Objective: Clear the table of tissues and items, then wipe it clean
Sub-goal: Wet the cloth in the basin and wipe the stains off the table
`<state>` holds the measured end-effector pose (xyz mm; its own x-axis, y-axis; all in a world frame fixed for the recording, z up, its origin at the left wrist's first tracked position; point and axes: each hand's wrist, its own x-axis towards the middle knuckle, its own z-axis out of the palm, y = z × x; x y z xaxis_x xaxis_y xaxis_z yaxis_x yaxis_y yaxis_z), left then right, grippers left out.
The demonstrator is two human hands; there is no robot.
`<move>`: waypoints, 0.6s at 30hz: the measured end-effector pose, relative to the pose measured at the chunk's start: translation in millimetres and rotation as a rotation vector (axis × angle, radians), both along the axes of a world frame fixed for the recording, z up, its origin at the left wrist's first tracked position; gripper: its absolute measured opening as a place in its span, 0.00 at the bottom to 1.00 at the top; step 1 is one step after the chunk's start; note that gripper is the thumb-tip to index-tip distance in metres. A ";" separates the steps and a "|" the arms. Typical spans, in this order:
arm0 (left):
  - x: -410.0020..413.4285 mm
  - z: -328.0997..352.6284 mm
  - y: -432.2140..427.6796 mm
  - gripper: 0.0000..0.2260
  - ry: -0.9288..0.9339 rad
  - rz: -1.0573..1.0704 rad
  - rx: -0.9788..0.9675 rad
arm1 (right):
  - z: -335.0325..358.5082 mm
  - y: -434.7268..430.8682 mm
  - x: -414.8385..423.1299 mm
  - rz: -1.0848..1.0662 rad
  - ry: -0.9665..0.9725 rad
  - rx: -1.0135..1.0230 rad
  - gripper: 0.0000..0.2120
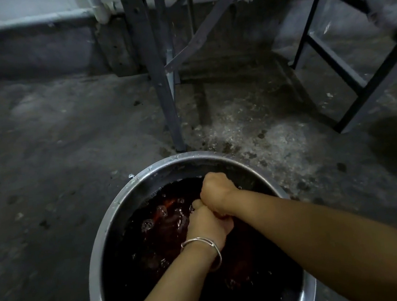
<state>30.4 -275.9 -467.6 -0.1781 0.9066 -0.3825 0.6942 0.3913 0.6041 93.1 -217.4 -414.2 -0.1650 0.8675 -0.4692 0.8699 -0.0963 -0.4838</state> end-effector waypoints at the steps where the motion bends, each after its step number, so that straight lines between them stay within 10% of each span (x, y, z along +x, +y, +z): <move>1: 1.7 -1.8 -0.4 0.14 0.081 -0.004 0.039 | 0.8 -0.4 -1.3 -0.005 -0.020 0.009 0.11; 4: 2.5 19.0 -1.6 0.20 0.016 0.051 -0.048 | 1.2 6.1 1.0 -0.051 0.097 -0.039 0.14; 11: -17.0 64.2 -0.9 0.10 -1.212 0.307 -0.601 | 2.0 10.5 36.3 -0.278 1.010 -0.635 0.23; 15: -17.4 70.9 -0.8 0.12 -1.350 0.265 -0.658 | 9.6 8.8 21.8 -0.272 1.251 -0.578 0.12; 18: -10.5 67.0 0.3 0.06 -1.160 0.194 -0.572 | 13.1 13.1 16.6 -0.349 1.063 -0.430 0.09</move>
